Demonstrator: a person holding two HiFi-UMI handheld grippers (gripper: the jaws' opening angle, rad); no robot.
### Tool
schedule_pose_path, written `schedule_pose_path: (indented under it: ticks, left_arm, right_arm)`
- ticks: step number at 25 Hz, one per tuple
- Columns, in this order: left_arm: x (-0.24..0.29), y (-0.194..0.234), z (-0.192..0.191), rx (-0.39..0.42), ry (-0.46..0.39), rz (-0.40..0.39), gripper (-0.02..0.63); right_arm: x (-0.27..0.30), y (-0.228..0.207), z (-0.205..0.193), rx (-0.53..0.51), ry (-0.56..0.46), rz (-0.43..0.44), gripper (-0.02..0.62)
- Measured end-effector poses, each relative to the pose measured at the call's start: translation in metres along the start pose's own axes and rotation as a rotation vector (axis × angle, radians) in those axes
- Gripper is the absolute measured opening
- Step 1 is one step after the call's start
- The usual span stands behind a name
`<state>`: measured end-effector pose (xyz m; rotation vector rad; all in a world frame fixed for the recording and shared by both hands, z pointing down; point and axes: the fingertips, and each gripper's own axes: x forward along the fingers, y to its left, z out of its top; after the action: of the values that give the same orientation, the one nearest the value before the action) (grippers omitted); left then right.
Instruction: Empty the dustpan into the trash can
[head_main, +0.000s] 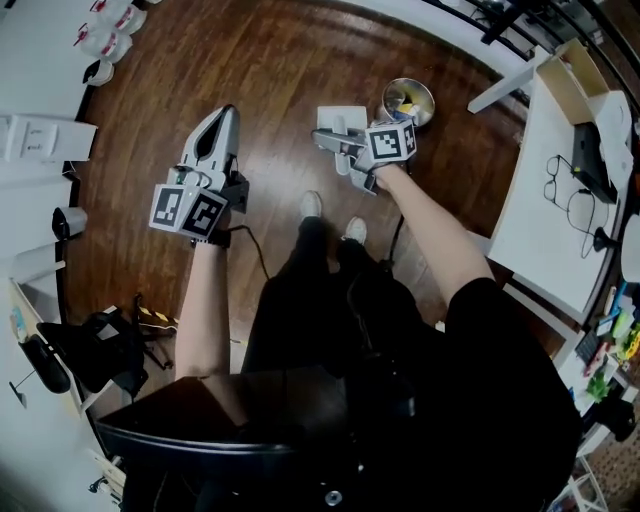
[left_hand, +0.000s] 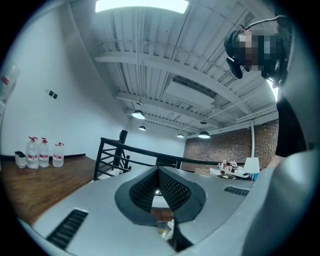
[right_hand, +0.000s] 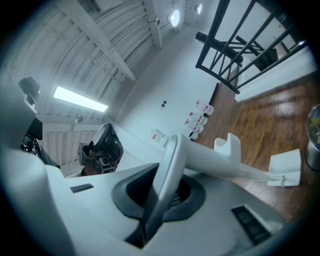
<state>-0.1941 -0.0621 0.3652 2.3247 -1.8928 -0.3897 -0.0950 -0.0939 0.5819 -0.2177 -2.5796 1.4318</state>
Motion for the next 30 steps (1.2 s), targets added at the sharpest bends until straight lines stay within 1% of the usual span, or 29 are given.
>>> schedule_pose_path:
  ticks: [3, 6, 10, 13, 17, 20, 23, 25, 26, 27, 28, 30]
  left_arm:
    - [0.008, -0.019, -0.002, 0.031, 0.007, -0.015, 0.002]
    - [0.018, -0.038, -0.006, 0.04, 0.0, -0.02, 0.002]
    - [0.031, -0.055, -0.019, 0.064, 0.04, -0.043, 0.002]
    - [0.036, -0.06, -0.025, 0.054, 0.056, -0.059, 0.002]
    - [0.04, -0.064, -0.035, 0.039, 0.077, -0.074, 0.002]
    - [0.04, -0.063, -0.038, 0.029, 0.081, -0.077, 0.002]
    - [0.042, -0.058, -0.035, 0.015, 0.068, -0.078, 0.002]
    - [0.044, -0.056, -0.032, 0.011, 0.058, -0.078, 0.002]
    - [0.045, -0.055, -0.031, 0.009, 0.054, -0.078, 0.002]
    - [0.046, -0.055, -0.03, 0.007, 0.051, -0.078, 0.002]
    - [0.047, -0.055, -0.03, 0.006, 0.049, -0.079, 0.002]
    - [0.05, -0.056, -0.03, 0.005, 0.047, -0.081, 0.002]
  right_arm:
    - [-0.005, -0.013, -0.006, 0.017, -0.008, -0.006, 0.021]
    - [-0.013, -0.023, -0.008, 0.032, -0.01, -0.003, 0.021]
    - [-0.024, -0.043, -0.015, 0.049, 0.001, -0.015, 0.021]
    - [-0.025, -0.051, -0.019, 0.066, -0.002, -0.012, 0.02]
    - [-0.02, -0.049, -0.018, 0.064, -0.003, 0.019, 0.021]
    - [-0.018, -0.052, -0.023, 0.092, 0.001, 0.011, 0.023]
    - [-0.022, -0.051, -0.025, 0.084, 0.023, -0.002, 0.026]
    - [-0.023, -0.05, -0.033, 0.098, 0.06, 0.001, 0.026]
    - [-0.023, -0.05, -0.038, 0.116, 0.083, 0.012, 0.05]
    - [-0.023, -0.048, -0.044, 0.135, 0.108, 0.025, 0.102]
    - [-0.022, -0.046, -0.049, 0.15, 0.134, 0.034, 0.123]
    - [-0.022, -0.043, -0.058, 0.164, 0.179, 0.042, 0.123]
